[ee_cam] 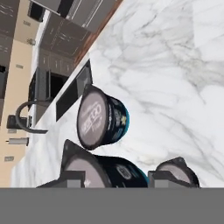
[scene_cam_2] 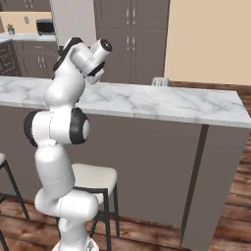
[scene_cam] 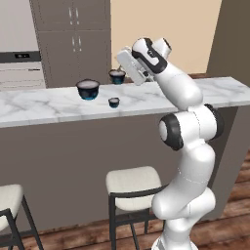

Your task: Stack the yogurt containers by placing the smaller containers on top of the larger containers.

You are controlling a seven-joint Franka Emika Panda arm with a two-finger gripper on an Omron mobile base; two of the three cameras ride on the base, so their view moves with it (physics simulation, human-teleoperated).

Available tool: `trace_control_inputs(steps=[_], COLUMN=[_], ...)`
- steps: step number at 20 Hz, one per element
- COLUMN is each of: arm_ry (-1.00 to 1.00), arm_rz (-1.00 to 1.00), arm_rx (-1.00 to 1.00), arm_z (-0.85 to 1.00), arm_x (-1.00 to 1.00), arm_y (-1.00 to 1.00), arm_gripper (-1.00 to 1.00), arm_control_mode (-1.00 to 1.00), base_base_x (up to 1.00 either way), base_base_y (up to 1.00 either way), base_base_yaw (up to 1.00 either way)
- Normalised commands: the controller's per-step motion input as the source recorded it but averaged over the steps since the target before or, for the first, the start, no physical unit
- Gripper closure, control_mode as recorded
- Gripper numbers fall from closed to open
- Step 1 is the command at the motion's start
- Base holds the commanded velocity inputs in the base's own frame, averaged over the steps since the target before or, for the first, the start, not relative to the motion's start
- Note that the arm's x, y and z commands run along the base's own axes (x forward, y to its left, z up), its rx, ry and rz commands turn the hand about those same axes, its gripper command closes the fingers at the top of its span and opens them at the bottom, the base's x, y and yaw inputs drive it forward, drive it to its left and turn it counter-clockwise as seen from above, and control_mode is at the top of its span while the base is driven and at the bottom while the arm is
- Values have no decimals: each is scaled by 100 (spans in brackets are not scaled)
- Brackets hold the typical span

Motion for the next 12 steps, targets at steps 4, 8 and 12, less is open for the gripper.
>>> trace_control_inputs(steps=[4, 8, 12], arm_ry=[0, 0, 0], arm_rz=[0, 0, 0], arm_rx=[0, 0, 0], arm_z=[0, 0, 0], arm_x=[0, 0, 0], arm_y=[29, 27, 26], arm_gripper=[100, 100, 100], arm_control_mode=[-100, -100, -100], base_base_x=[0, 0, 0], base_base_y=[0, 0, 0], base_base_yaw=[0, 0, 0])
